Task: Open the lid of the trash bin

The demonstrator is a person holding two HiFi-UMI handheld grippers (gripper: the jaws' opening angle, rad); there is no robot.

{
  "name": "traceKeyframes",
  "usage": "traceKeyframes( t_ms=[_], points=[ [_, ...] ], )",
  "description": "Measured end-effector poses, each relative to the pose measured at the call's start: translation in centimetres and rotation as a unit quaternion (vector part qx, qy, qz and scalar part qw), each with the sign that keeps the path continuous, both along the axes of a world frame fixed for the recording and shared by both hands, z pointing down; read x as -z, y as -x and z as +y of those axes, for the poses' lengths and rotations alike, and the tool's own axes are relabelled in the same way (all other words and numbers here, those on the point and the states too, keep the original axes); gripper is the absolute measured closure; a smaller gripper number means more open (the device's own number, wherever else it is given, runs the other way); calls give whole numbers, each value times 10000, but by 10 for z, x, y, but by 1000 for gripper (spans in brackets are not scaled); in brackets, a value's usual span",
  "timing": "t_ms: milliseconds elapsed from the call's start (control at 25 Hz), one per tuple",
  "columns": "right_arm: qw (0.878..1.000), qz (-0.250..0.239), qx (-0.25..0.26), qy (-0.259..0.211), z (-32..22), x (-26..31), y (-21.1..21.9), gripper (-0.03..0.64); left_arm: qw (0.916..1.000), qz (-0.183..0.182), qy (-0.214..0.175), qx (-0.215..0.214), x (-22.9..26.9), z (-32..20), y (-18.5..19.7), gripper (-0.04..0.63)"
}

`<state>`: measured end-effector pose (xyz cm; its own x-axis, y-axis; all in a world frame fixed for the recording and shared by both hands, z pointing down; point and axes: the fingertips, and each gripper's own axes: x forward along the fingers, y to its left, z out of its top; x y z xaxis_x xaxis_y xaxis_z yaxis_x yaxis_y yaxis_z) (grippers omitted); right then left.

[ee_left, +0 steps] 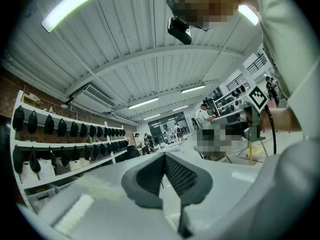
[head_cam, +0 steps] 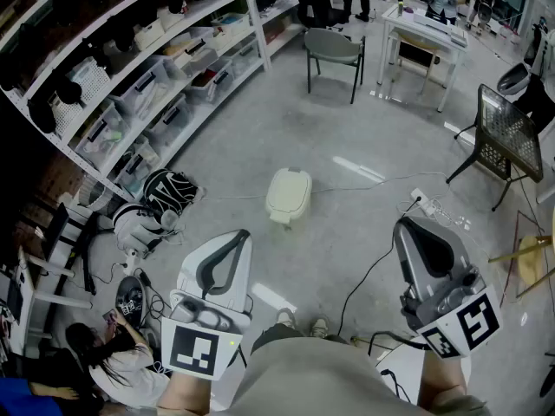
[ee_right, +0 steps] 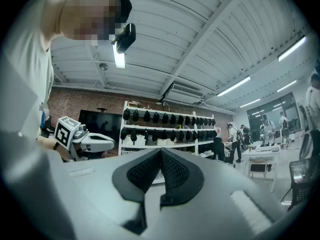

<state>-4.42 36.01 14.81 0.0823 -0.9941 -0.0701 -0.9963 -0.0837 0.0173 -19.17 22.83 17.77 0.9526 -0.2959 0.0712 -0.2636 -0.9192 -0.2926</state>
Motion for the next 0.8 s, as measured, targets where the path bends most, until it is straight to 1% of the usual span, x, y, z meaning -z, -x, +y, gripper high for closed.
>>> traceKeyframes(
  t_ms=[320,600,800],
  points=[
    [9997,-206,5,-110,-1,-2,-2,614,10000,-23,12,22,-2,-3,0,594],
    [9997,-234,-58,-55,6,-7,-10,614,9999,8,88,134,-2,-3,-4,594],
    [9996,-279,-79,38,12,-16,-11,614,9998,66,181,41,-5,2,-11,594]
  ],
)
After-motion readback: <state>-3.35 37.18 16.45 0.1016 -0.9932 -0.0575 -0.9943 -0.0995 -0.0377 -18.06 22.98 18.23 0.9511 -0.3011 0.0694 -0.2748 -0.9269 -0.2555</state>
